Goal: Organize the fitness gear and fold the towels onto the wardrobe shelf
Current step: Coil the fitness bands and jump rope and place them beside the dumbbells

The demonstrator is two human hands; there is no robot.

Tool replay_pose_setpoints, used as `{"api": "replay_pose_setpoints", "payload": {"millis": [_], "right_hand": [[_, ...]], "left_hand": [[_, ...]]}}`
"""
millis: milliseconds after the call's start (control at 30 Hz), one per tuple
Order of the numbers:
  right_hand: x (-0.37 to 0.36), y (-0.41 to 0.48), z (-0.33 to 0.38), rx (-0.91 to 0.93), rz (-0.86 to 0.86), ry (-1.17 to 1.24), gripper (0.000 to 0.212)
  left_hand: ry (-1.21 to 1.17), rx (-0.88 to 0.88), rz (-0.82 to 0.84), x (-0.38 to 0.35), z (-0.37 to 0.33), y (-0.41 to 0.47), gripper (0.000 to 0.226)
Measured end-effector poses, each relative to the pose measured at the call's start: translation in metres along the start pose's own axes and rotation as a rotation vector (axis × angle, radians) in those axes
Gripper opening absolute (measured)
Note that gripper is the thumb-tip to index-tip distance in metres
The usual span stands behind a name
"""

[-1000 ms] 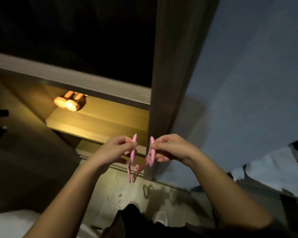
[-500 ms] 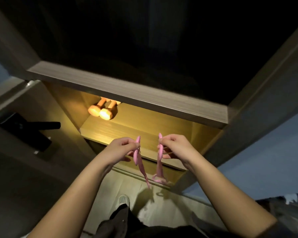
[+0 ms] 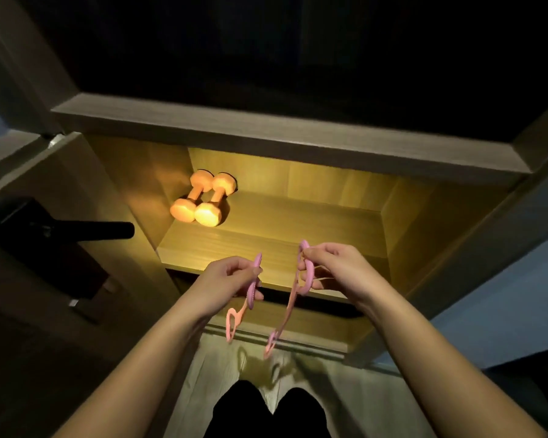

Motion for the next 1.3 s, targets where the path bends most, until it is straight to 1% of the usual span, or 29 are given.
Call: {"api": "replay_pose_setpoints", "payload": {"millis": [100,167,300,433,600,733,767,833,933,1000,1067,1167,1300], "right_hand": [[-0.012,0.005,-0.021,0.077,-0.022,-0.040,0.022],[-0.023,-0.001,-0.043,0.118,-0.026,-0.047,0.021],[-0.039,-0.020,-0.081,0.174,-0.024,0.031,0.023],[-0.041,-0.034,-0.101,0.199,-0.062,0.032,0.022],[-0.034,-0.042,-0.105,0.240,-0.141,0.029,0.026],[-0.033,-0.038,-0.108,0.275,-0.184,-0.054,0.023],[-0.034,-0.033,-0.110,0.276,-0.174,-0.068,0.026],[-0.038,-0.029,-0.115,0.286,-0.139,-0.086,0.035],[-0.037,-0.018,-0.109,0.343,-0.139,-0.148,0.041],[-0.038,-0.010,-0.103,0.394,-0.145,-0.155,0.035],[-0.039,-0.002,-0.102,0.424,-0.155,-0.089,0.025],[-0.043,0.010,-0.104,0.439,-0.171,0.036,0.026],[-0.066,0.014,-0.101,0.519,-0.095,0.043,0.025]], "left_hand": [[-0.027,-0.067,-0.066,0.005,0.032,-0.002,0.021],[-0.048,-0.097,-0.080,0.003,0.052,-0.011,0.021],[-0.078,-0.176,-0.114,-0.005,0.082,-0.034,0.024],[-0.186,-0.160,-0.140,-0.014,0.105,-0.051,0.026],[-0.308,-0.151,-0.187,-0.019,0.114,-0.050,0.028],[-0.500,-0.177,-0.167,-0.030,0.118,-0.042,0.029],[-0.505,-0.196,-0.162,-0.031,0.119,-0.039,0.027],[-0.440,-0.242,-0.161,-0.033,0.120,-0.041,0.026],[-0.380,-0.284,-0.194,-0.026,0.117,-0.036,0.031],[-0.363,-0.292,-0.244,-0.018,0.118,-0.032,0.031],[-0.388,-0.308,-0.266,-0.011,0.120,-0.028,0.031],[-0.415,-0.323,-0.256,-0.009,0.119,-0.025,0.031],[-0.402,-0.349,-0.274,-0.013,0.117,-0.025,0.029]]}}
Point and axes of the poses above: each hand's wrist, its own y-axis towards the middle knuckle, its own x-axis out of the back of the hand, z = x × y, the point moved 8 cm from there along y, towards the middle knuckle, and after that the axes turned 7 degrees about -x, right-handed, at the moved point
